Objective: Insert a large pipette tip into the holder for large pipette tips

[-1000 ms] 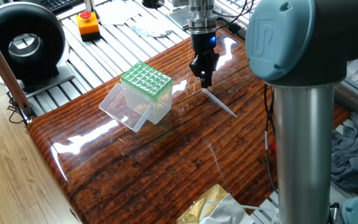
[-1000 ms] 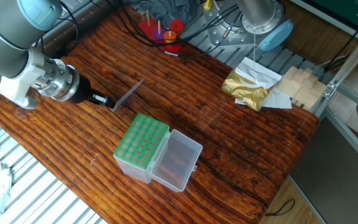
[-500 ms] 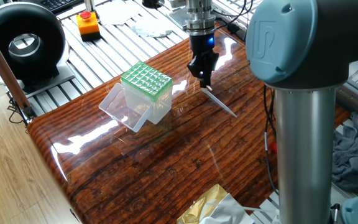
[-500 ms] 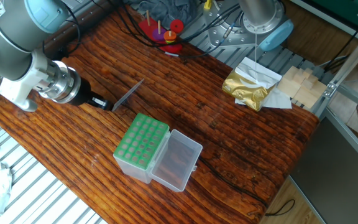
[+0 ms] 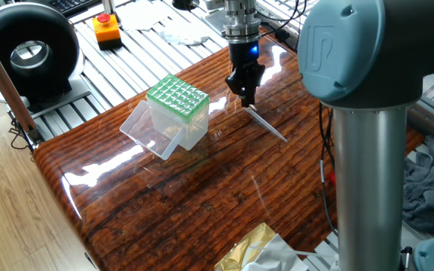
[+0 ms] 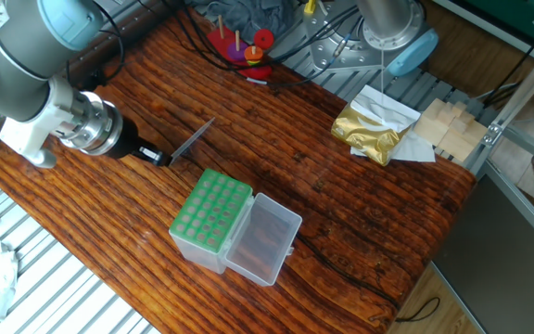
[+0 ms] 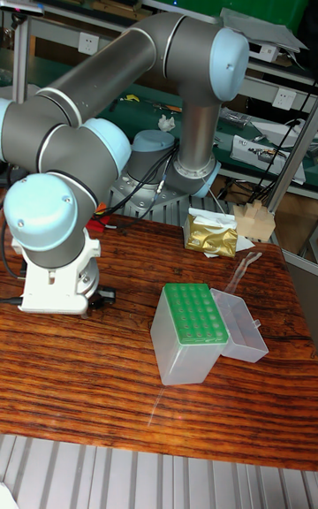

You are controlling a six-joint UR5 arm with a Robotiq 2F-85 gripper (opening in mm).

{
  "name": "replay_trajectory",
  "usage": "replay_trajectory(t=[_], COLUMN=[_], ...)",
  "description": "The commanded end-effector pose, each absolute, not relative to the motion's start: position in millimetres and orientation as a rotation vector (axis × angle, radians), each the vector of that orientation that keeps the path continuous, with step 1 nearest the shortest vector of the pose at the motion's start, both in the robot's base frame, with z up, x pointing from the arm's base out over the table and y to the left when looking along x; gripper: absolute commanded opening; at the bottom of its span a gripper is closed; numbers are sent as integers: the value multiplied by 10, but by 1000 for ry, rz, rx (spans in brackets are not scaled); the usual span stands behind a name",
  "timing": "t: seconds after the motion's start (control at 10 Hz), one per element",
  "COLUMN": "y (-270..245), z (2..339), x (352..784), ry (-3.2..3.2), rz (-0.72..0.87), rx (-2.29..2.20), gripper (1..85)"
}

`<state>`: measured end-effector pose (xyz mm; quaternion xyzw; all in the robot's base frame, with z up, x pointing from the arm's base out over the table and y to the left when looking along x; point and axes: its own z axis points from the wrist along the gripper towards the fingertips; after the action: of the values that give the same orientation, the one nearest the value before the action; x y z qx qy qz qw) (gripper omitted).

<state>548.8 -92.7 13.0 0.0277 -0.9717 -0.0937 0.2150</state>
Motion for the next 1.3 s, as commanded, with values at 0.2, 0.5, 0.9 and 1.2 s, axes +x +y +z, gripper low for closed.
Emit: replay_trajectory(t=[0.2,0.5,0.9,1.2], y=[-788,-852,-852,-851], z=[143,130,116,110], x=[5504,5501,5530,5544], ry=[-2704,-2709,-2723,-2729], rz=[-298,-270,-274,-275], rx=[28,54,63,62], gripper=[253,250,243,223])
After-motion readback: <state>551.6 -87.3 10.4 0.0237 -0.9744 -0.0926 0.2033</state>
